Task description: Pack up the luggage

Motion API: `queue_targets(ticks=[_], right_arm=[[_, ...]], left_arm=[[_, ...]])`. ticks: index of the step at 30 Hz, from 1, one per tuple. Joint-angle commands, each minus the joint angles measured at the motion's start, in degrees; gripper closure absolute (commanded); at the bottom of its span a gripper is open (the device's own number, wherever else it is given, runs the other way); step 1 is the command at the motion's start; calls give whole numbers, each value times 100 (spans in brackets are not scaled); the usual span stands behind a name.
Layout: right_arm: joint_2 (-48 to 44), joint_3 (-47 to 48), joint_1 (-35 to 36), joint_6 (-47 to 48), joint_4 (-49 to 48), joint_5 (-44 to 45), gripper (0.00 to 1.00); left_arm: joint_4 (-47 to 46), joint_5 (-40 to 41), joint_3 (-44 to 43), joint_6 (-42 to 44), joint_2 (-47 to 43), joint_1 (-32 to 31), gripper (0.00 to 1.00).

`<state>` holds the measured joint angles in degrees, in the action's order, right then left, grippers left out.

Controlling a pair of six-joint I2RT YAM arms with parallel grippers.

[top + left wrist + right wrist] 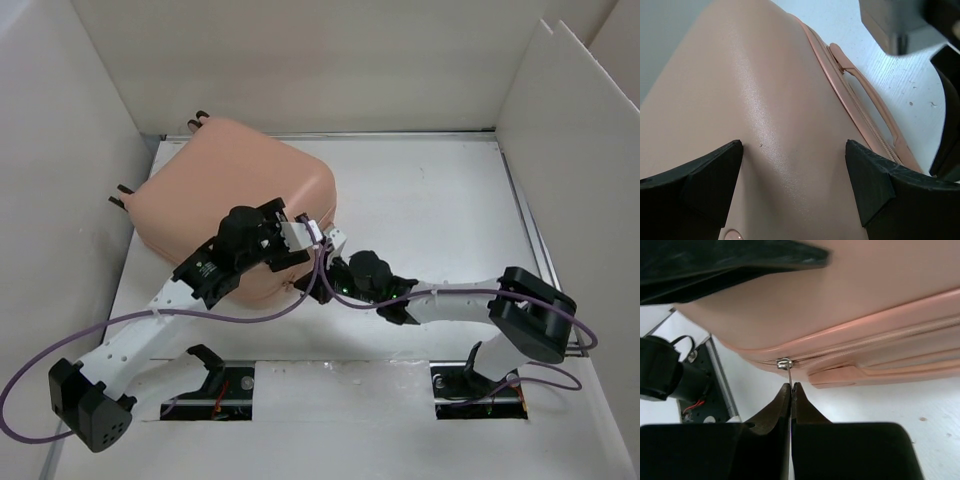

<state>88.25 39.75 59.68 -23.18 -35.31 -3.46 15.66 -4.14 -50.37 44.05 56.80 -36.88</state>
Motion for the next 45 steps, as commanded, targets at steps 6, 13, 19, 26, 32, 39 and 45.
queue_targets(ticks=[6,13,19,26,32,39,45], right_arm=[[-255,-11,-1344,638,745,1542,100],[297,515,-2459,1306,745,1366,100],[1315,1875,-3893,1658,745,576,100],[2056,3047,-4026,1949,745,-1111,100],[2056,2759,-3903,1949,622,-1552,100],[1872,2441,-3903,1835,437,-1614,100],[1819,2318,-3955,1835,437,-1675,100]], left_arm=[[2090,933,941,375,104,243,22],[2037,933,941,376,104,243,22],[2037,985,941,429,104,243,22],[1766,985,503,245,156,-46,23],[1536,1995,-929,-1450,875,-2338,27],[984,3522,-1336,-2954,2571,-2798,27],[762,5661,-1816,-3885,4092,-2623,27]])
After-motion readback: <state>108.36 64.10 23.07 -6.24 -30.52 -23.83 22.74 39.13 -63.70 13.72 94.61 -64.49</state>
